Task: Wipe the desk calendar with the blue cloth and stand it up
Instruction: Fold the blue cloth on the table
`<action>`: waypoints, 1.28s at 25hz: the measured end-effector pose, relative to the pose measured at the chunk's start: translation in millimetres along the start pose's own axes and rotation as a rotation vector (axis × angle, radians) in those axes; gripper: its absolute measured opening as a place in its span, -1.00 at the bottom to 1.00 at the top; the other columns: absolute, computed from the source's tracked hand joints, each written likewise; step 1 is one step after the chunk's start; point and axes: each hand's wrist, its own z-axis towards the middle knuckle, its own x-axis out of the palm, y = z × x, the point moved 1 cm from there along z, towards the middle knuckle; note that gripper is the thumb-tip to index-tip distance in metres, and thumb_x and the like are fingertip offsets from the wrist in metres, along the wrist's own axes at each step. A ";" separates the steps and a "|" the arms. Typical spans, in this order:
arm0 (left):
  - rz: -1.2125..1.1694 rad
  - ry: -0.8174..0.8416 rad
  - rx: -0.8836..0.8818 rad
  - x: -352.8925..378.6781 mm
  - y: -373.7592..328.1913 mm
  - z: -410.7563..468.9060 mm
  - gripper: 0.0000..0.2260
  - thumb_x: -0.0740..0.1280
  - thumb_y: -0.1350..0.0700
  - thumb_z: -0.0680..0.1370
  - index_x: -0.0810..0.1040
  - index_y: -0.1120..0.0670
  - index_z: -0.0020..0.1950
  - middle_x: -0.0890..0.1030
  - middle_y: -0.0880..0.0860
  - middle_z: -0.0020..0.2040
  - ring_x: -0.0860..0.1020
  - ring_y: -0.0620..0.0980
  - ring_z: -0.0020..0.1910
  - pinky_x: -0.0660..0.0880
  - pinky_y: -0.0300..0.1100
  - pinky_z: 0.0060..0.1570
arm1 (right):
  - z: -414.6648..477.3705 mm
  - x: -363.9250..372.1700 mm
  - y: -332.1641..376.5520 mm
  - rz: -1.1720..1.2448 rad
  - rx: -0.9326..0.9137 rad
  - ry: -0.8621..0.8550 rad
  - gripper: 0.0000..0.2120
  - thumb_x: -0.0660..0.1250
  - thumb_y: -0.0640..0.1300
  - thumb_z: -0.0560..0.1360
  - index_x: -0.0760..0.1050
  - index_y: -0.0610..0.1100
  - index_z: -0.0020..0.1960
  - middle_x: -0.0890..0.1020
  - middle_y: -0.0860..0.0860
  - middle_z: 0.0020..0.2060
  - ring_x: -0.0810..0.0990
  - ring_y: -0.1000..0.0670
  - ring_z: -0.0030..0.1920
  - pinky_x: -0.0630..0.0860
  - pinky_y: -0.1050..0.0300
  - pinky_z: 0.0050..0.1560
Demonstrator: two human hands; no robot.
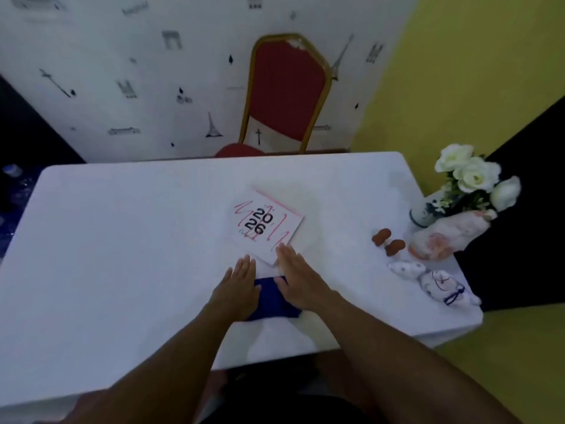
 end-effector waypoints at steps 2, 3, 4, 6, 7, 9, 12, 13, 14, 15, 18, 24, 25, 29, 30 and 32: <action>-0.028 0.052 -0.012 16.4 7.9 -11.4 -0.38 0.01 -0.10 0.69 -0.19 0.09 0.63 -0.16 0.08 0.67 -0.16 0.03 0.65 -0.10 0.00 0.59 | -11.0 18.4 -5.7 -0.057 -0.117 0.002 -0.35 0.14 -0.06 0.70 -0.08 -0.22 0.66 -0.04 -0.11 0.66 -0.08 -0.07 0.66 -0.11 0.03 0.64; -0.016 0.063 -0.007 28.0 11.9 -19.1 -0.37 0.03 -0.10 0.68 -0.20 0.08 0.63 -0.17 0.07 0.67 -0.15 0.02 0.65 -0.08 -0.01 0.59 | -18.6 29.1 -10.5 -0.105 -0.145 0.018 -0.34 0.18 -0.03 0.69 -0.03 -0.21 0.65 0.01 -0.10 0.66 -0.04 -0.07 0.65 -0.07 0.04 0.64; -0.006 0.068 0.004 39.6 15.1 -26.8 -0.35 0.05 -0.11 0.68 -0.21 0.08 0.63 -0.19 0.06 0.66 -0.16 0.02 0.65 -0.07 -0.02 0.59 | -25.1 40.0 -14.4 -0.131 -0.191 0.045 -0.33 0.21 0.00 0.67 0.01 -0.20 0.65 0.06 -0.09 0.66 0.00 -0.07 0.65 -0.03 0.03 0.63; 0.033 0.054 0.031 50.5 18.3 -30.5 -0.33 0.08 -0.11 0.67 -0.22 0.08 0.64 -0.21 0.06 0.66 -0.17 0.02 0.65 -0.04 -0.04 0.59 | -26.9 47.6 -19.1 -0.158 -0.227 0.061 -0.31 0.29 0.01 0.63 0.11 -0.18 0.64 0.14 -0.08 0.64 0.08 -0.07 0.64 0.06 -0.01 0.63; 0.057 0.035 0.047 52.6 20.6 -29.7 -0.31 0.09 -0.11 0.67 -0.21 0.09 0.64 -0.21 0.07 0.66 -0.16 0.03 0.65 -0.03 -0.05 0.59 | -25.9 48.9 -20.0 -0.168 -0.238 0.060 -0.31 0.32 0.00 0.61 0.16 -0.17 0.63 0.17 -0.08 0.64 0.12 -0.08 0.63 0.11 -0.04 0.62; 0.126 0.008 0.086 55.2 25.5 -26.9 -0.30 0.11 -0.10 0.66 -0.20 0.12 0.63 -0.19 0.11 0.66 -0.14 0.06 0.65 -0.02 -0.04 0.60 | -23.4 48.2 -22.5 -0.181 -0.241 0.052 -0.31 0.37 0.00 0.56 0.23 -0.17 0.61 0.23 -0.08 0.62 0.20 -0.10 0.61 0.22 -0.07 0.58; 0.212 -0.025 0.142 57.3 29.5 -24.4 -0.34 0.09 -0.07 0.68 -0.15 0.18 0.63 -0.12 0.18 0.66 -0.07 0.12 0.65 0.00 0.00 0.61 | -19.9 45.4 -22.2 -0.220 -0.259 0.062 -0.32 0.39 0.02 0.53 0.30 -0.16 0.58 0.32 -0.10 0.58 0.31 -0.12 0.57 0.34 -0.07 0.52; 0.231 -0.030 0.159 57.9 30.9 -23.1 -0.37 0.07 -0.04 0.69 -0.14 0.20 0.62 -0.10 0.21 0.65 -0.05 0.14 0.65 0.00 0.01 0.61 | -18.4 43.9 -21.8 -0.232 -0.263 0.059 -0.33 0.41 0.02 0.52 0.34 -0.17 0.56 0.36 -0.11 0.56 0.35 -0.13 0.54 0.39 -0.07 0.49; 0.245 -0.035 0.174 58.4 32.2 -21.8 -0.39 0.08 0.00 0.70 -0.14 0.21 0.61 -0.09 0.23 0.65 -0.04 0.16 0.64 0.02 0.01 0.61 | -17.0 43.1 -21.2 -0.232 -0.260 0.054 -0.34 0.42 0.02 0.51 0.37 -0.17 0.54 0.39 -0.12 0.54 0.40 -0.13 0.52 0.43 -0.07 0.46; 0.252 -0.038 0.188 58.3 33.4 -20.6 -0.40 0.10 0.06 0.69 -0.13 0.22 0.61 -0.08 0.24 0.65 -0.02 0.17 0.64 0.03 0.02 0.60 | -15.7 42.6 -20.4 -0.231 -0.250 0.049 -0.36 0.42 0.02 0.50 0.40 -0.17 0.52 0.42 -0.11 0.52 0.43 -0.13 0.50 0.46 -0.06 0.44; 0.220 -0.050 0.207 54.8 37.2 -16.5 -0.38 0.21 0.21 0.65 -0.04 0.21 0.62 0.01 0.24 0.64 0.08 0.17 0.63 0.05 -0.02 0.58 | -12.7 40.9 -17.2 -0.227 -0.223 0.017 -0.42 0.44 0.01 0.49 0.48 -0.15 0.45 0.50 -0.10 0.46 0.51 -0.11 0.43 0.52 -0.02 0.37; -0.055 -0.045 0.105 31.9 32.8 -12.0 -0.62 0.11 0.01 0.69 0.30 0.03 0.51 0.28 0.08 0.60 0.36 0.09 0.51 0.38 -0.05 0.41 | -0.5 46.6 7.5 -0.368 -0.248 -0.111 -0.45 0.46 0.11 0.42 0.55 -0.18 0.30 0.63 -0.14 0.29 0.64 -0.14 0.17 0.59 -0.02 0.17; -0.103 -0.042 0.091 27.9 34.3 -12.8 -0.64 0.09 -0.01 0.69 0.33 0.01 0.49 0.33 0.06 0.58 0.41 0.09 0.47 0.43 -0.05 0.36 | 2.5 48.1 11.5 -0.372 -0.233 -0.124 -0.49 0.46 0.10 0.43 0.56 -0.17 0.28 0.65 -0.13 0.24 0.64 -0.13 0.12 0.58 -0.01 0.13; -0.319 -0.070 0.075 13.2 45.4 -16.0 -0.61 0.02 -0.09 0.69 0.34 0.00 0.47 0.49 0.05 0.45 0.49 -0.03 0.36 0.37 -0.24 0.29 | 10.2 49.7 15.4 -0.358 -0.238 -0.201 -0.75 0.51 -0.10 0.44 0.64 -0.16 0.08 0.70 -0.08 -0.02 0.64 -0.08 -0.09 0.61 0.06 -0.10; -0.340 -0.081 0.064 8.7 49.2 -14.9 -0.57 -0.01 -0.11 0.70 0.32 0.01 0.51 0.45 0.04 0.49 0.44 -0.04 0.43 0.31 -0.24 0.36 | 11.5 48.4 14.6 -0.355 -0.250 -0.219 -0.78 0.55 -0.13 0.41 0.65 -0.17 0.01 0.71 -0.08 -0.08 0.65 -0.07 -0.15 0.62 0.08 -0.17; -0.345 -0.112 0.028 -1.6 59.4 -8.3 -0.51 -0.05 -0.12 0.70 0.27 0.03 0.57 0.36 0.02 0.56 0.32 -0.05 0.53 0.19 -0.21 0.46 | 14.2 43.6 13.5 -0.316 -0.268 -0.229 -0.78 0.60 -0.15 0.36 0.66 -0.18 -0.07 0.72 -0.08 -0.18 0.65 -0.06 -0.26 0.61 0.11 -0.29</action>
